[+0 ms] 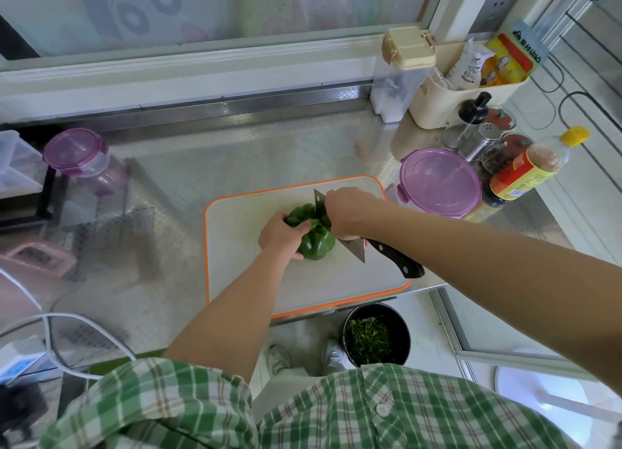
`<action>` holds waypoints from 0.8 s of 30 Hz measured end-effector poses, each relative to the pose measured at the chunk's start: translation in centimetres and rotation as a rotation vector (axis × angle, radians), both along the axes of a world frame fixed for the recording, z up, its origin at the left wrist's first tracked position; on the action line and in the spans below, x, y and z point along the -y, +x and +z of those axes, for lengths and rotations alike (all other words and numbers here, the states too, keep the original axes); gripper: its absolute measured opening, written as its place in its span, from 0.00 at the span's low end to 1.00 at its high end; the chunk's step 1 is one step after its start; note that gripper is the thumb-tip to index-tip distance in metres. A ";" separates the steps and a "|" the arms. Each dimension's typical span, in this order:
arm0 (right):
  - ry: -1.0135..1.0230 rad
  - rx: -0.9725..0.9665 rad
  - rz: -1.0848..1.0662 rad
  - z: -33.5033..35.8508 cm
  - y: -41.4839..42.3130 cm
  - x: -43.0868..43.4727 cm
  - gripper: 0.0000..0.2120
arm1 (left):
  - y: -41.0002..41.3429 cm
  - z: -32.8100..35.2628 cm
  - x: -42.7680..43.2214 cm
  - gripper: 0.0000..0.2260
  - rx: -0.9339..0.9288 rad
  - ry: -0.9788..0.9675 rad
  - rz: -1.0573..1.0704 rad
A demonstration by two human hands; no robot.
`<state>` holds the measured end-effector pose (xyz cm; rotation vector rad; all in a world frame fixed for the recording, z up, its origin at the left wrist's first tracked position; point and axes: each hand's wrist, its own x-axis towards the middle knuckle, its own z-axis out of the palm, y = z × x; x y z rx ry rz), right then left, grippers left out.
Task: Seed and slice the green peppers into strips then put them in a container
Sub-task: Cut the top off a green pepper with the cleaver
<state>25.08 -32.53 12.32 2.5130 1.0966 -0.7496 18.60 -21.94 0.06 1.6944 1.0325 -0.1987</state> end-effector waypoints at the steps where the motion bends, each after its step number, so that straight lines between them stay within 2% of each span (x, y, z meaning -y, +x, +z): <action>1: -0.005 -0.010 0.004 0.3 0.2 -0.1 0.04 | 0.0 0.0 0.0 0.15 0.003 -0.009 0.003; 3: -0.009 -0.035 -0.016 0.8 0.6 -0.1 0.01 | 0.0 0.0 0.0 0.15 0.013 -0.013 0.013; 6: -0.018 -0.110 -0.082 1.2 1.0 0.0 0.10 | 0.0 -0.1 0.1 0.15 0.011 0.024 0.008; 10: -0.033 -0.136 -0.115 1.4 0.7 -0.3 0.11 | -0.1 -0.3 0.3 0.15 -0.002 0.055 -0.005; 17: -0.140 -0.198 -0.152 2.6 0.7 -1.0 0.10 | -0.1 -0.4 0.1 0.15 -0.027 0.112 -0.050; 24: -0.131 -0.253 -0.210 2.8 0.6 -1.3 0.08 | -0.1 -0.4 0.1 0.15 -0.017 0.105 -0.063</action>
